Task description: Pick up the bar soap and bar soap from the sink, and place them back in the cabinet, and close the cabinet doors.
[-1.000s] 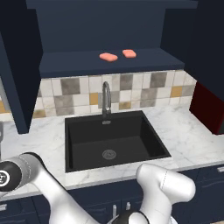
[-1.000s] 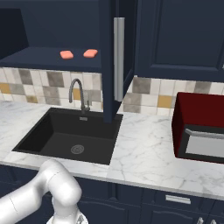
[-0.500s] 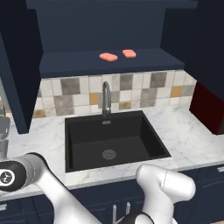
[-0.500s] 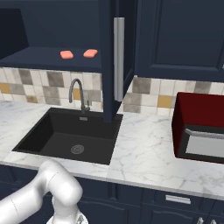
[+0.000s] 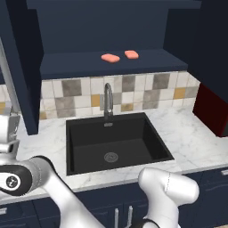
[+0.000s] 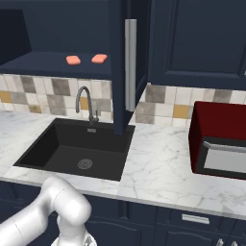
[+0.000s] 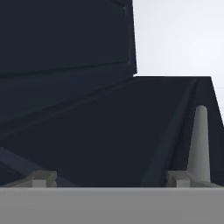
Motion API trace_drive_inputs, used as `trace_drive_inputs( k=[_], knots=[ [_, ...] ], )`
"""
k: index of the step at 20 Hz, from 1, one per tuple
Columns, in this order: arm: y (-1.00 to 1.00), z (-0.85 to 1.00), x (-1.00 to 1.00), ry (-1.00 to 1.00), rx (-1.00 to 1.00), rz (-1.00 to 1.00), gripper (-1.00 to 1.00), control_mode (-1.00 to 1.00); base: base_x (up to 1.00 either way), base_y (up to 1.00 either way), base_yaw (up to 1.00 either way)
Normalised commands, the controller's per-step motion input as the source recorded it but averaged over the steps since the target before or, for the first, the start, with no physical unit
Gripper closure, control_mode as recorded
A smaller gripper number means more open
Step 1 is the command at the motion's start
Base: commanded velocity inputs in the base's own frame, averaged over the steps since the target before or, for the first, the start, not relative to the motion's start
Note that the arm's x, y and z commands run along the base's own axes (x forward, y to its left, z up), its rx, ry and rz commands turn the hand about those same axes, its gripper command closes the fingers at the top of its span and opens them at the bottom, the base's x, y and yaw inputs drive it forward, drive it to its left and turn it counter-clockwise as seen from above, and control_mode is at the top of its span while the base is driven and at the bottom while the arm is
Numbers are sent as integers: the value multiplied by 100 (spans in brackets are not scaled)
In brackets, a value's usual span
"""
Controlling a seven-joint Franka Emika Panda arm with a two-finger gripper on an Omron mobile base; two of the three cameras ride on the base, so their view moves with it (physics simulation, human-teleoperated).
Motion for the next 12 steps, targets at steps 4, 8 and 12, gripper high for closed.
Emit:
trace_drive_inputs(
  k=[4,8,12],
  knots=[
    [-32,0,0,-14,13,0,-100,-100,0,0,0],
    [-36,3,-3,-15,16,0,-100,-100,0,0,0],
    [-42,8,-1,-11,18,0,-100,-100,0,0,0]
  ],
)
